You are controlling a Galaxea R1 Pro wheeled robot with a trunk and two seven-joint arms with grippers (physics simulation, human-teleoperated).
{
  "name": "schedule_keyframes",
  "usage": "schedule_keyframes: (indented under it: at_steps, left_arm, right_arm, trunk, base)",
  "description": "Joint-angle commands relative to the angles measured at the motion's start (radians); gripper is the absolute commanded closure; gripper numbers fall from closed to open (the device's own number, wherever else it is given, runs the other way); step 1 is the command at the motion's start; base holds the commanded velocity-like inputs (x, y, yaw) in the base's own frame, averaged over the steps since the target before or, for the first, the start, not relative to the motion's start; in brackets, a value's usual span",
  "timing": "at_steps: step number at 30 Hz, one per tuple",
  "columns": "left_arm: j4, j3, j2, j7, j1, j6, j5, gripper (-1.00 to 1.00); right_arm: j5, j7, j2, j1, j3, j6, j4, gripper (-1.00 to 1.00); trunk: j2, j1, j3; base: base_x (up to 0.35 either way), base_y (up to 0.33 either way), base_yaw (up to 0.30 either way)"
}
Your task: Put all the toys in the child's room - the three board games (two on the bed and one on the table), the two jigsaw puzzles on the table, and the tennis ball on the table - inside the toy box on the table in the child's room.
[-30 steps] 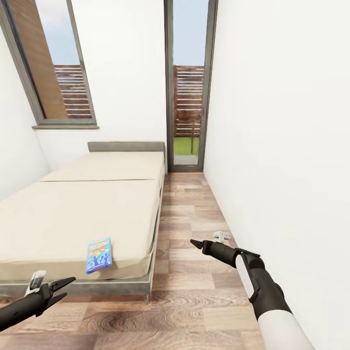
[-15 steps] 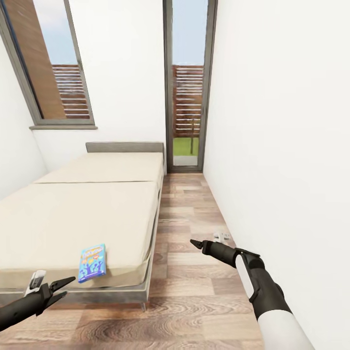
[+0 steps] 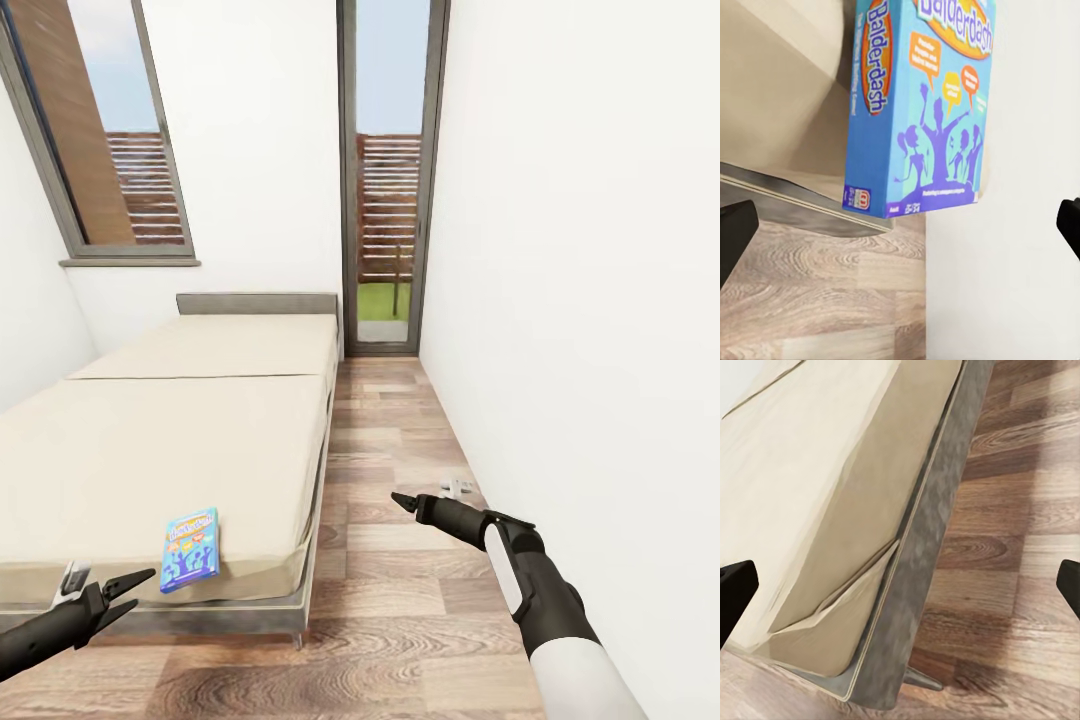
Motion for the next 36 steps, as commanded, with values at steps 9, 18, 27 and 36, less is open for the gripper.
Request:
schedule_keyframes:
  at_steps: [9,18,27,36]
  left_arm:
    - [0.000,0.002,0.001,-0.004,-0.001,0.006,0.002,-1.00]
    - [0.000,0.002,0.001,-0.005,-0.001,0.007,0.004,-1.00]
    - [0.001,0.002,0.000,-0.007,-0.001,0.007,0.004,-1.00]
    - [0.003,0.000,-0.010,-0.063,-0.001,0.006,0.004,-1.00]
  right_arm:
    - [-0.008,0.001,0.001,-0.001,-0.003,0.008,-0.001,-1.00]
    - [-0.007,0.001,0.001,-0.001,-0.003,0.008,-0.001,-1.00]
    - [-0.010,0.035,0.001,-0.001,-0.001,0.021,-0.035,-1.00]
    - [-0.091,0.283,-0.003,0.001,0.002,0.078,-0.139,-1.00]
  trunk:
    - [0.000,0.000,-0.001]
    - [-0.063,0.034,-0.029]
    - [-0.119,0.065,-0.054]
    - [-0.119,0.065,-0.054]
  base:
    - [0.000,0.000,0.000]
    - [0.000,0.000,0.000]
    - [0.000,0.000,0.000]
    - [0.000,0.000,0.000]
